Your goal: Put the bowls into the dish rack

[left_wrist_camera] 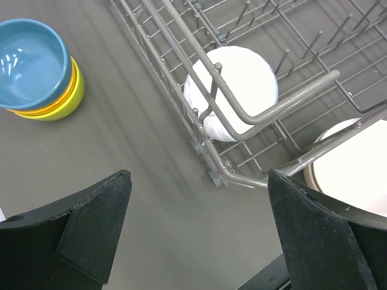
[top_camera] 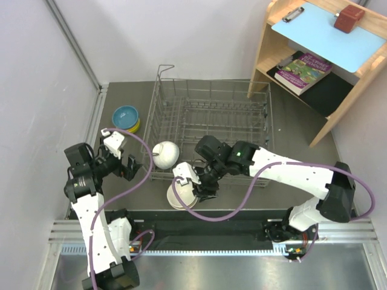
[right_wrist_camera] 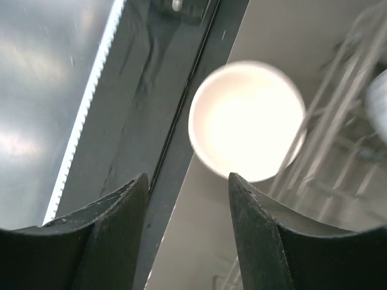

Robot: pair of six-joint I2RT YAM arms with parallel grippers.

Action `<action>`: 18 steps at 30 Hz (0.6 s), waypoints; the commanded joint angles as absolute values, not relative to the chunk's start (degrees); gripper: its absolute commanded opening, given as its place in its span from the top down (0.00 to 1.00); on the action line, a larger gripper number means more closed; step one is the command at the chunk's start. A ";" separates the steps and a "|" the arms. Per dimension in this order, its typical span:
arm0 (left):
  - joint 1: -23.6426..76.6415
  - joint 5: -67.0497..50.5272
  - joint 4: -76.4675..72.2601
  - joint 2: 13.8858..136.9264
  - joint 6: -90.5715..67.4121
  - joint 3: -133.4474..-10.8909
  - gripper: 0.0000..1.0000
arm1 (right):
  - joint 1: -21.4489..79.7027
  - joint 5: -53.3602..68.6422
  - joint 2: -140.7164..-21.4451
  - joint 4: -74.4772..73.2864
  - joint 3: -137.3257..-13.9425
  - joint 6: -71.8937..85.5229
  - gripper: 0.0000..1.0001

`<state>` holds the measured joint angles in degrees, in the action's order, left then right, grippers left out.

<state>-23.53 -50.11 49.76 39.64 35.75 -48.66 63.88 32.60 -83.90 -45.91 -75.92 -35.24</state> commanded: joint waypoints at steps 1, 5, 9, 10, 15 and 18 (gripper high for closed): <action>-23.73 -52.21 49.31 39.11 36.47 -50.10 0.01 | 61.53 31.38 -84.64 -46.50 -72.17 -37.53 0.44; -23.64 -52.21 49.13 39.46 37.18 -49.05 0.01 | 59.68 28.14 -83.15 -46.06 -70.84 -37.18 0.44; -23.73 -52.21 48.34 39.90 37.88 -47.90 0.01 | 56.53 23.30 -82.09 -43.95 -69.79 -35.69 0.44; -23.73 -52.21 48.08 39.90 37.88 -47.73 0.01 | 55.64 22.16 -82.26 -43.60 -69.79 -35.68 0.44; -23.73 -52.56 47.02 40.43 38.49 -46.15 0.01 | 51.42 19.77 -85.07 -41.22 -70.92 -36.12 0.45; -23.73 -52.30 46.50 40.78 38.76 -45.44 0.01 | 51.24 19.95 -87.26 -41.66 -72.94 -36.39 0.45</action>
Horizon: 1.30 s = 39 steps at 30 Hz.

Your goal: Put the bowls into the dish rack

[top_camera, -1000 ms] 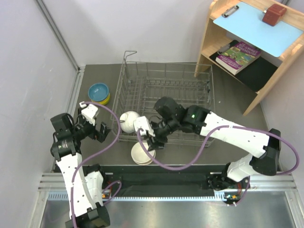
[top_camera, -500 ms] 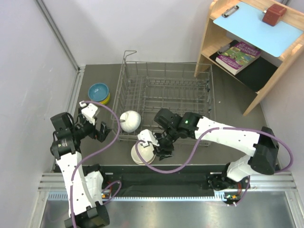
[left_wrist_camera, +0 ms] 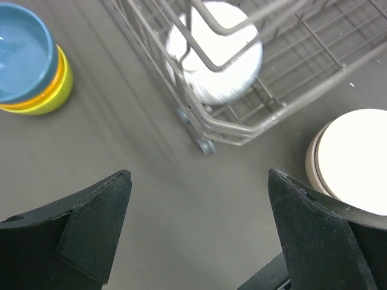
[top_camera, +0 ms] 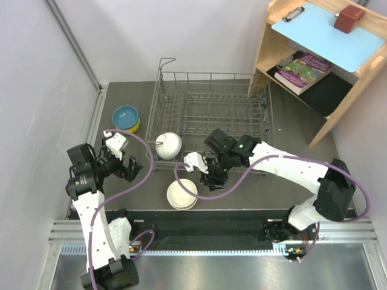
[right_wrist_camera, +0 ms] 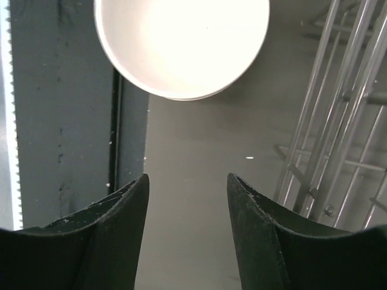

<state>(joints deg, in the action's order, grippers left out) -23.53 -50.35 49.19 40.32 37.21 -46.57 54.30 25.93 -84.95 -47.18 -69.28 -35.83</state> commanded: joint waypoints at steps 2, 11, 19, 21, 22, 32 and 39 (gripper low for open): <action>-23.73 -52.30 46.32 40.96 38.85 -45.00 0.01 | 51.33 22.05 -89.02 -43.67 -74.61 -36.47 0.45; -23.73 -51.59 44.12 40.34 38.32 -42.28 0.01 | 59.74 30.94 -89.03 -51.50 -84.19 -38.15 0.45; -23.73 -51.68 42.45 38.59 36.56 -41.40 0.01 | 67.76 26.28 -92.28 -49.85 -86.93 -36.22 0.45; -23.73 -51.33 42.28 38.15 36.30 -41.22 0.01 | 68.55 26.10 -93.86 -48.87 -86.40 -35.25 0.46; -23.73 -51.24 42.28 37.71 36.12 -41.22 0.01 | 68.82 26.02 -94.39 -48.17 -86.14 -34.98 0.46; -23.73 -50.19 41.13 35.60 34.63 -40.87 0.01 | 71.28 25.22 -100.63 -47.11 -86.48 -34.10 0.47; -23.73 -49.57 40.96 34.54 34.28 -40.34 0.01 | 73.04 25.14 -101.16 -48.08 -85.17 -34.37 0.47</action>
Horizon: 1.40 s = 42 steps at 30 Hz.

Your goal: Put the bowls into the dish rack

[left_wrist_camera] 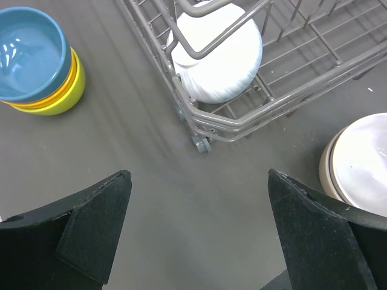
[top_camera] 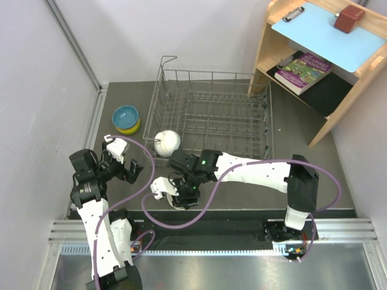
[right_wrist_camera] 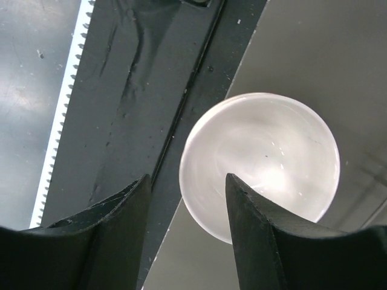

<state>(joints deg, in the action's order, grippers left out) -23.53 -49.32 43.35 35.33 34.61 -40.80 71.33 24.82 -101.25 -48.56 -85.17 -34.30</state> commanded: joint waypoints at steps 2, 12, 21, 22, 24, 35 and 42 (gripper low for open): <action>-23.73 -49.57 40.87 34.45 34.10 -40.34 0.01 | 73.48 25.14 -101.77 -48.16 -84.82 -34.19 0.48; -23.73 -49.04 40.08 33.40 32.96 -39.82 0.01 | 74.36 22.76 -105.90 -47.55 -86.39 -32.87 0.53; -23.73 -44.31 37.00 32.61 28.75 -39.11 0.01 | 74.97 21.80 -108.28 -46.93 -88.41 -31.91 0.54; -23.64 -43.95 36.83 32.69 28.48 -39.11 0.01 | 74.88 21.71 -108.28 -47.02 -88.68 -31.82 0.54; -23.73 -43.68 36.48 32.61 28.48 -38.85 0.01 | 75.06 21.71 -108.54 -47.28 -89.47 -31.73 0.55; -23.73 -43.42 36.21 32.43 28.04 -38.85 0.01 | 75.41 20.48 -107.67 -46.67 -88.95 -30.76 0.63; -23.73 -42.02 35.16 32.34 26.29 -38.85 0.01 | 75.59 19.16 -107.93 -46.14 -88.15 -30.59 0.88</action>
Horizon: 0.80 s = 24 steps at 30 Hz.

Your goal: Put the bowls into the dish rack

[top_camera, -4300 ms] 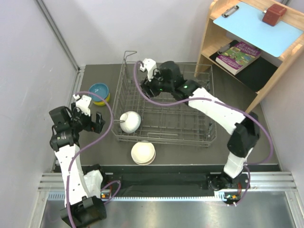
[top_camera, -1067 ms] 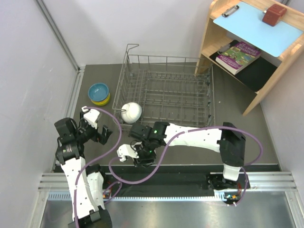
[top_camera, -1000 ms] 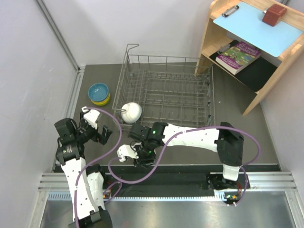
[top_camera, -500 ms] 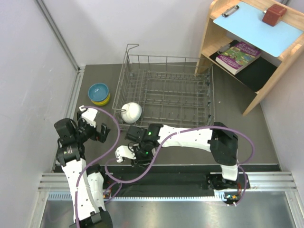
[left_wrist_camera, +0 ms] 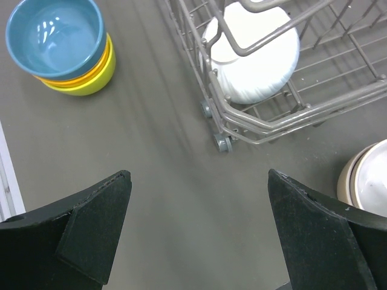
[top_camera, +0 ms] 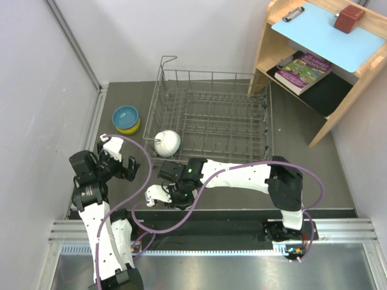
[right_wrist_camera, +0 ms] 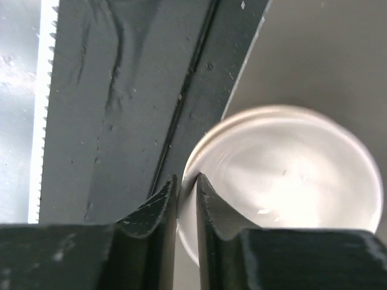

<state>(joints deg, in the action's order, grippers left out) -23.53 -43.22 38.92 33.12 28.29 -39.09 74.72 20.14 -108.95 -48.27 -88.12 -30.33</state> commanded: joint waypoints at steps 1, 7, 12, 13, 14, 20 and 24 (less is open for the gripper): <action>-23.73 -41.14 34.11 32.34 25.50 -38.93 0.01 | 75.50 19.16 -107.93 -45.97 -88.15 -30.50 0.89; -23.73 -35.95 30.85 32.17 19.96 -39.46 0.01 | 75.50 18.98 -107.49 -45.70 -87.72 -30.50 0.97; -23.64 -34.80 29.79 32.69 19.07 -41.39 0.01 | 75.50 18.90 -106.96 -45.18 -86.84 -30.41 1.00; -23.73 -34.98 29.97 32.78 18.99 -41.92 0.01 | 75.50 18.81 -106.79 -45.18 -86.75 -30.32 1.00; -23.73 -35.33 30.06 33.04 18.98 -42.45 0.01 | 75.50 18.72 -106.61 -45.18 -86.66 -30.41 1.00; -23.73 -33.76 30.24 34.10 17.32 -47.98 0.01 | 75.50 18.37 -104.86 -45.53 -87.36 -30.06 1.00; -23.73 -30.94 30.23 35.33 15.56 -51.14 0.01 | 75.59 18.37 -102.84 -46.23 -88.59 -29.80 1.00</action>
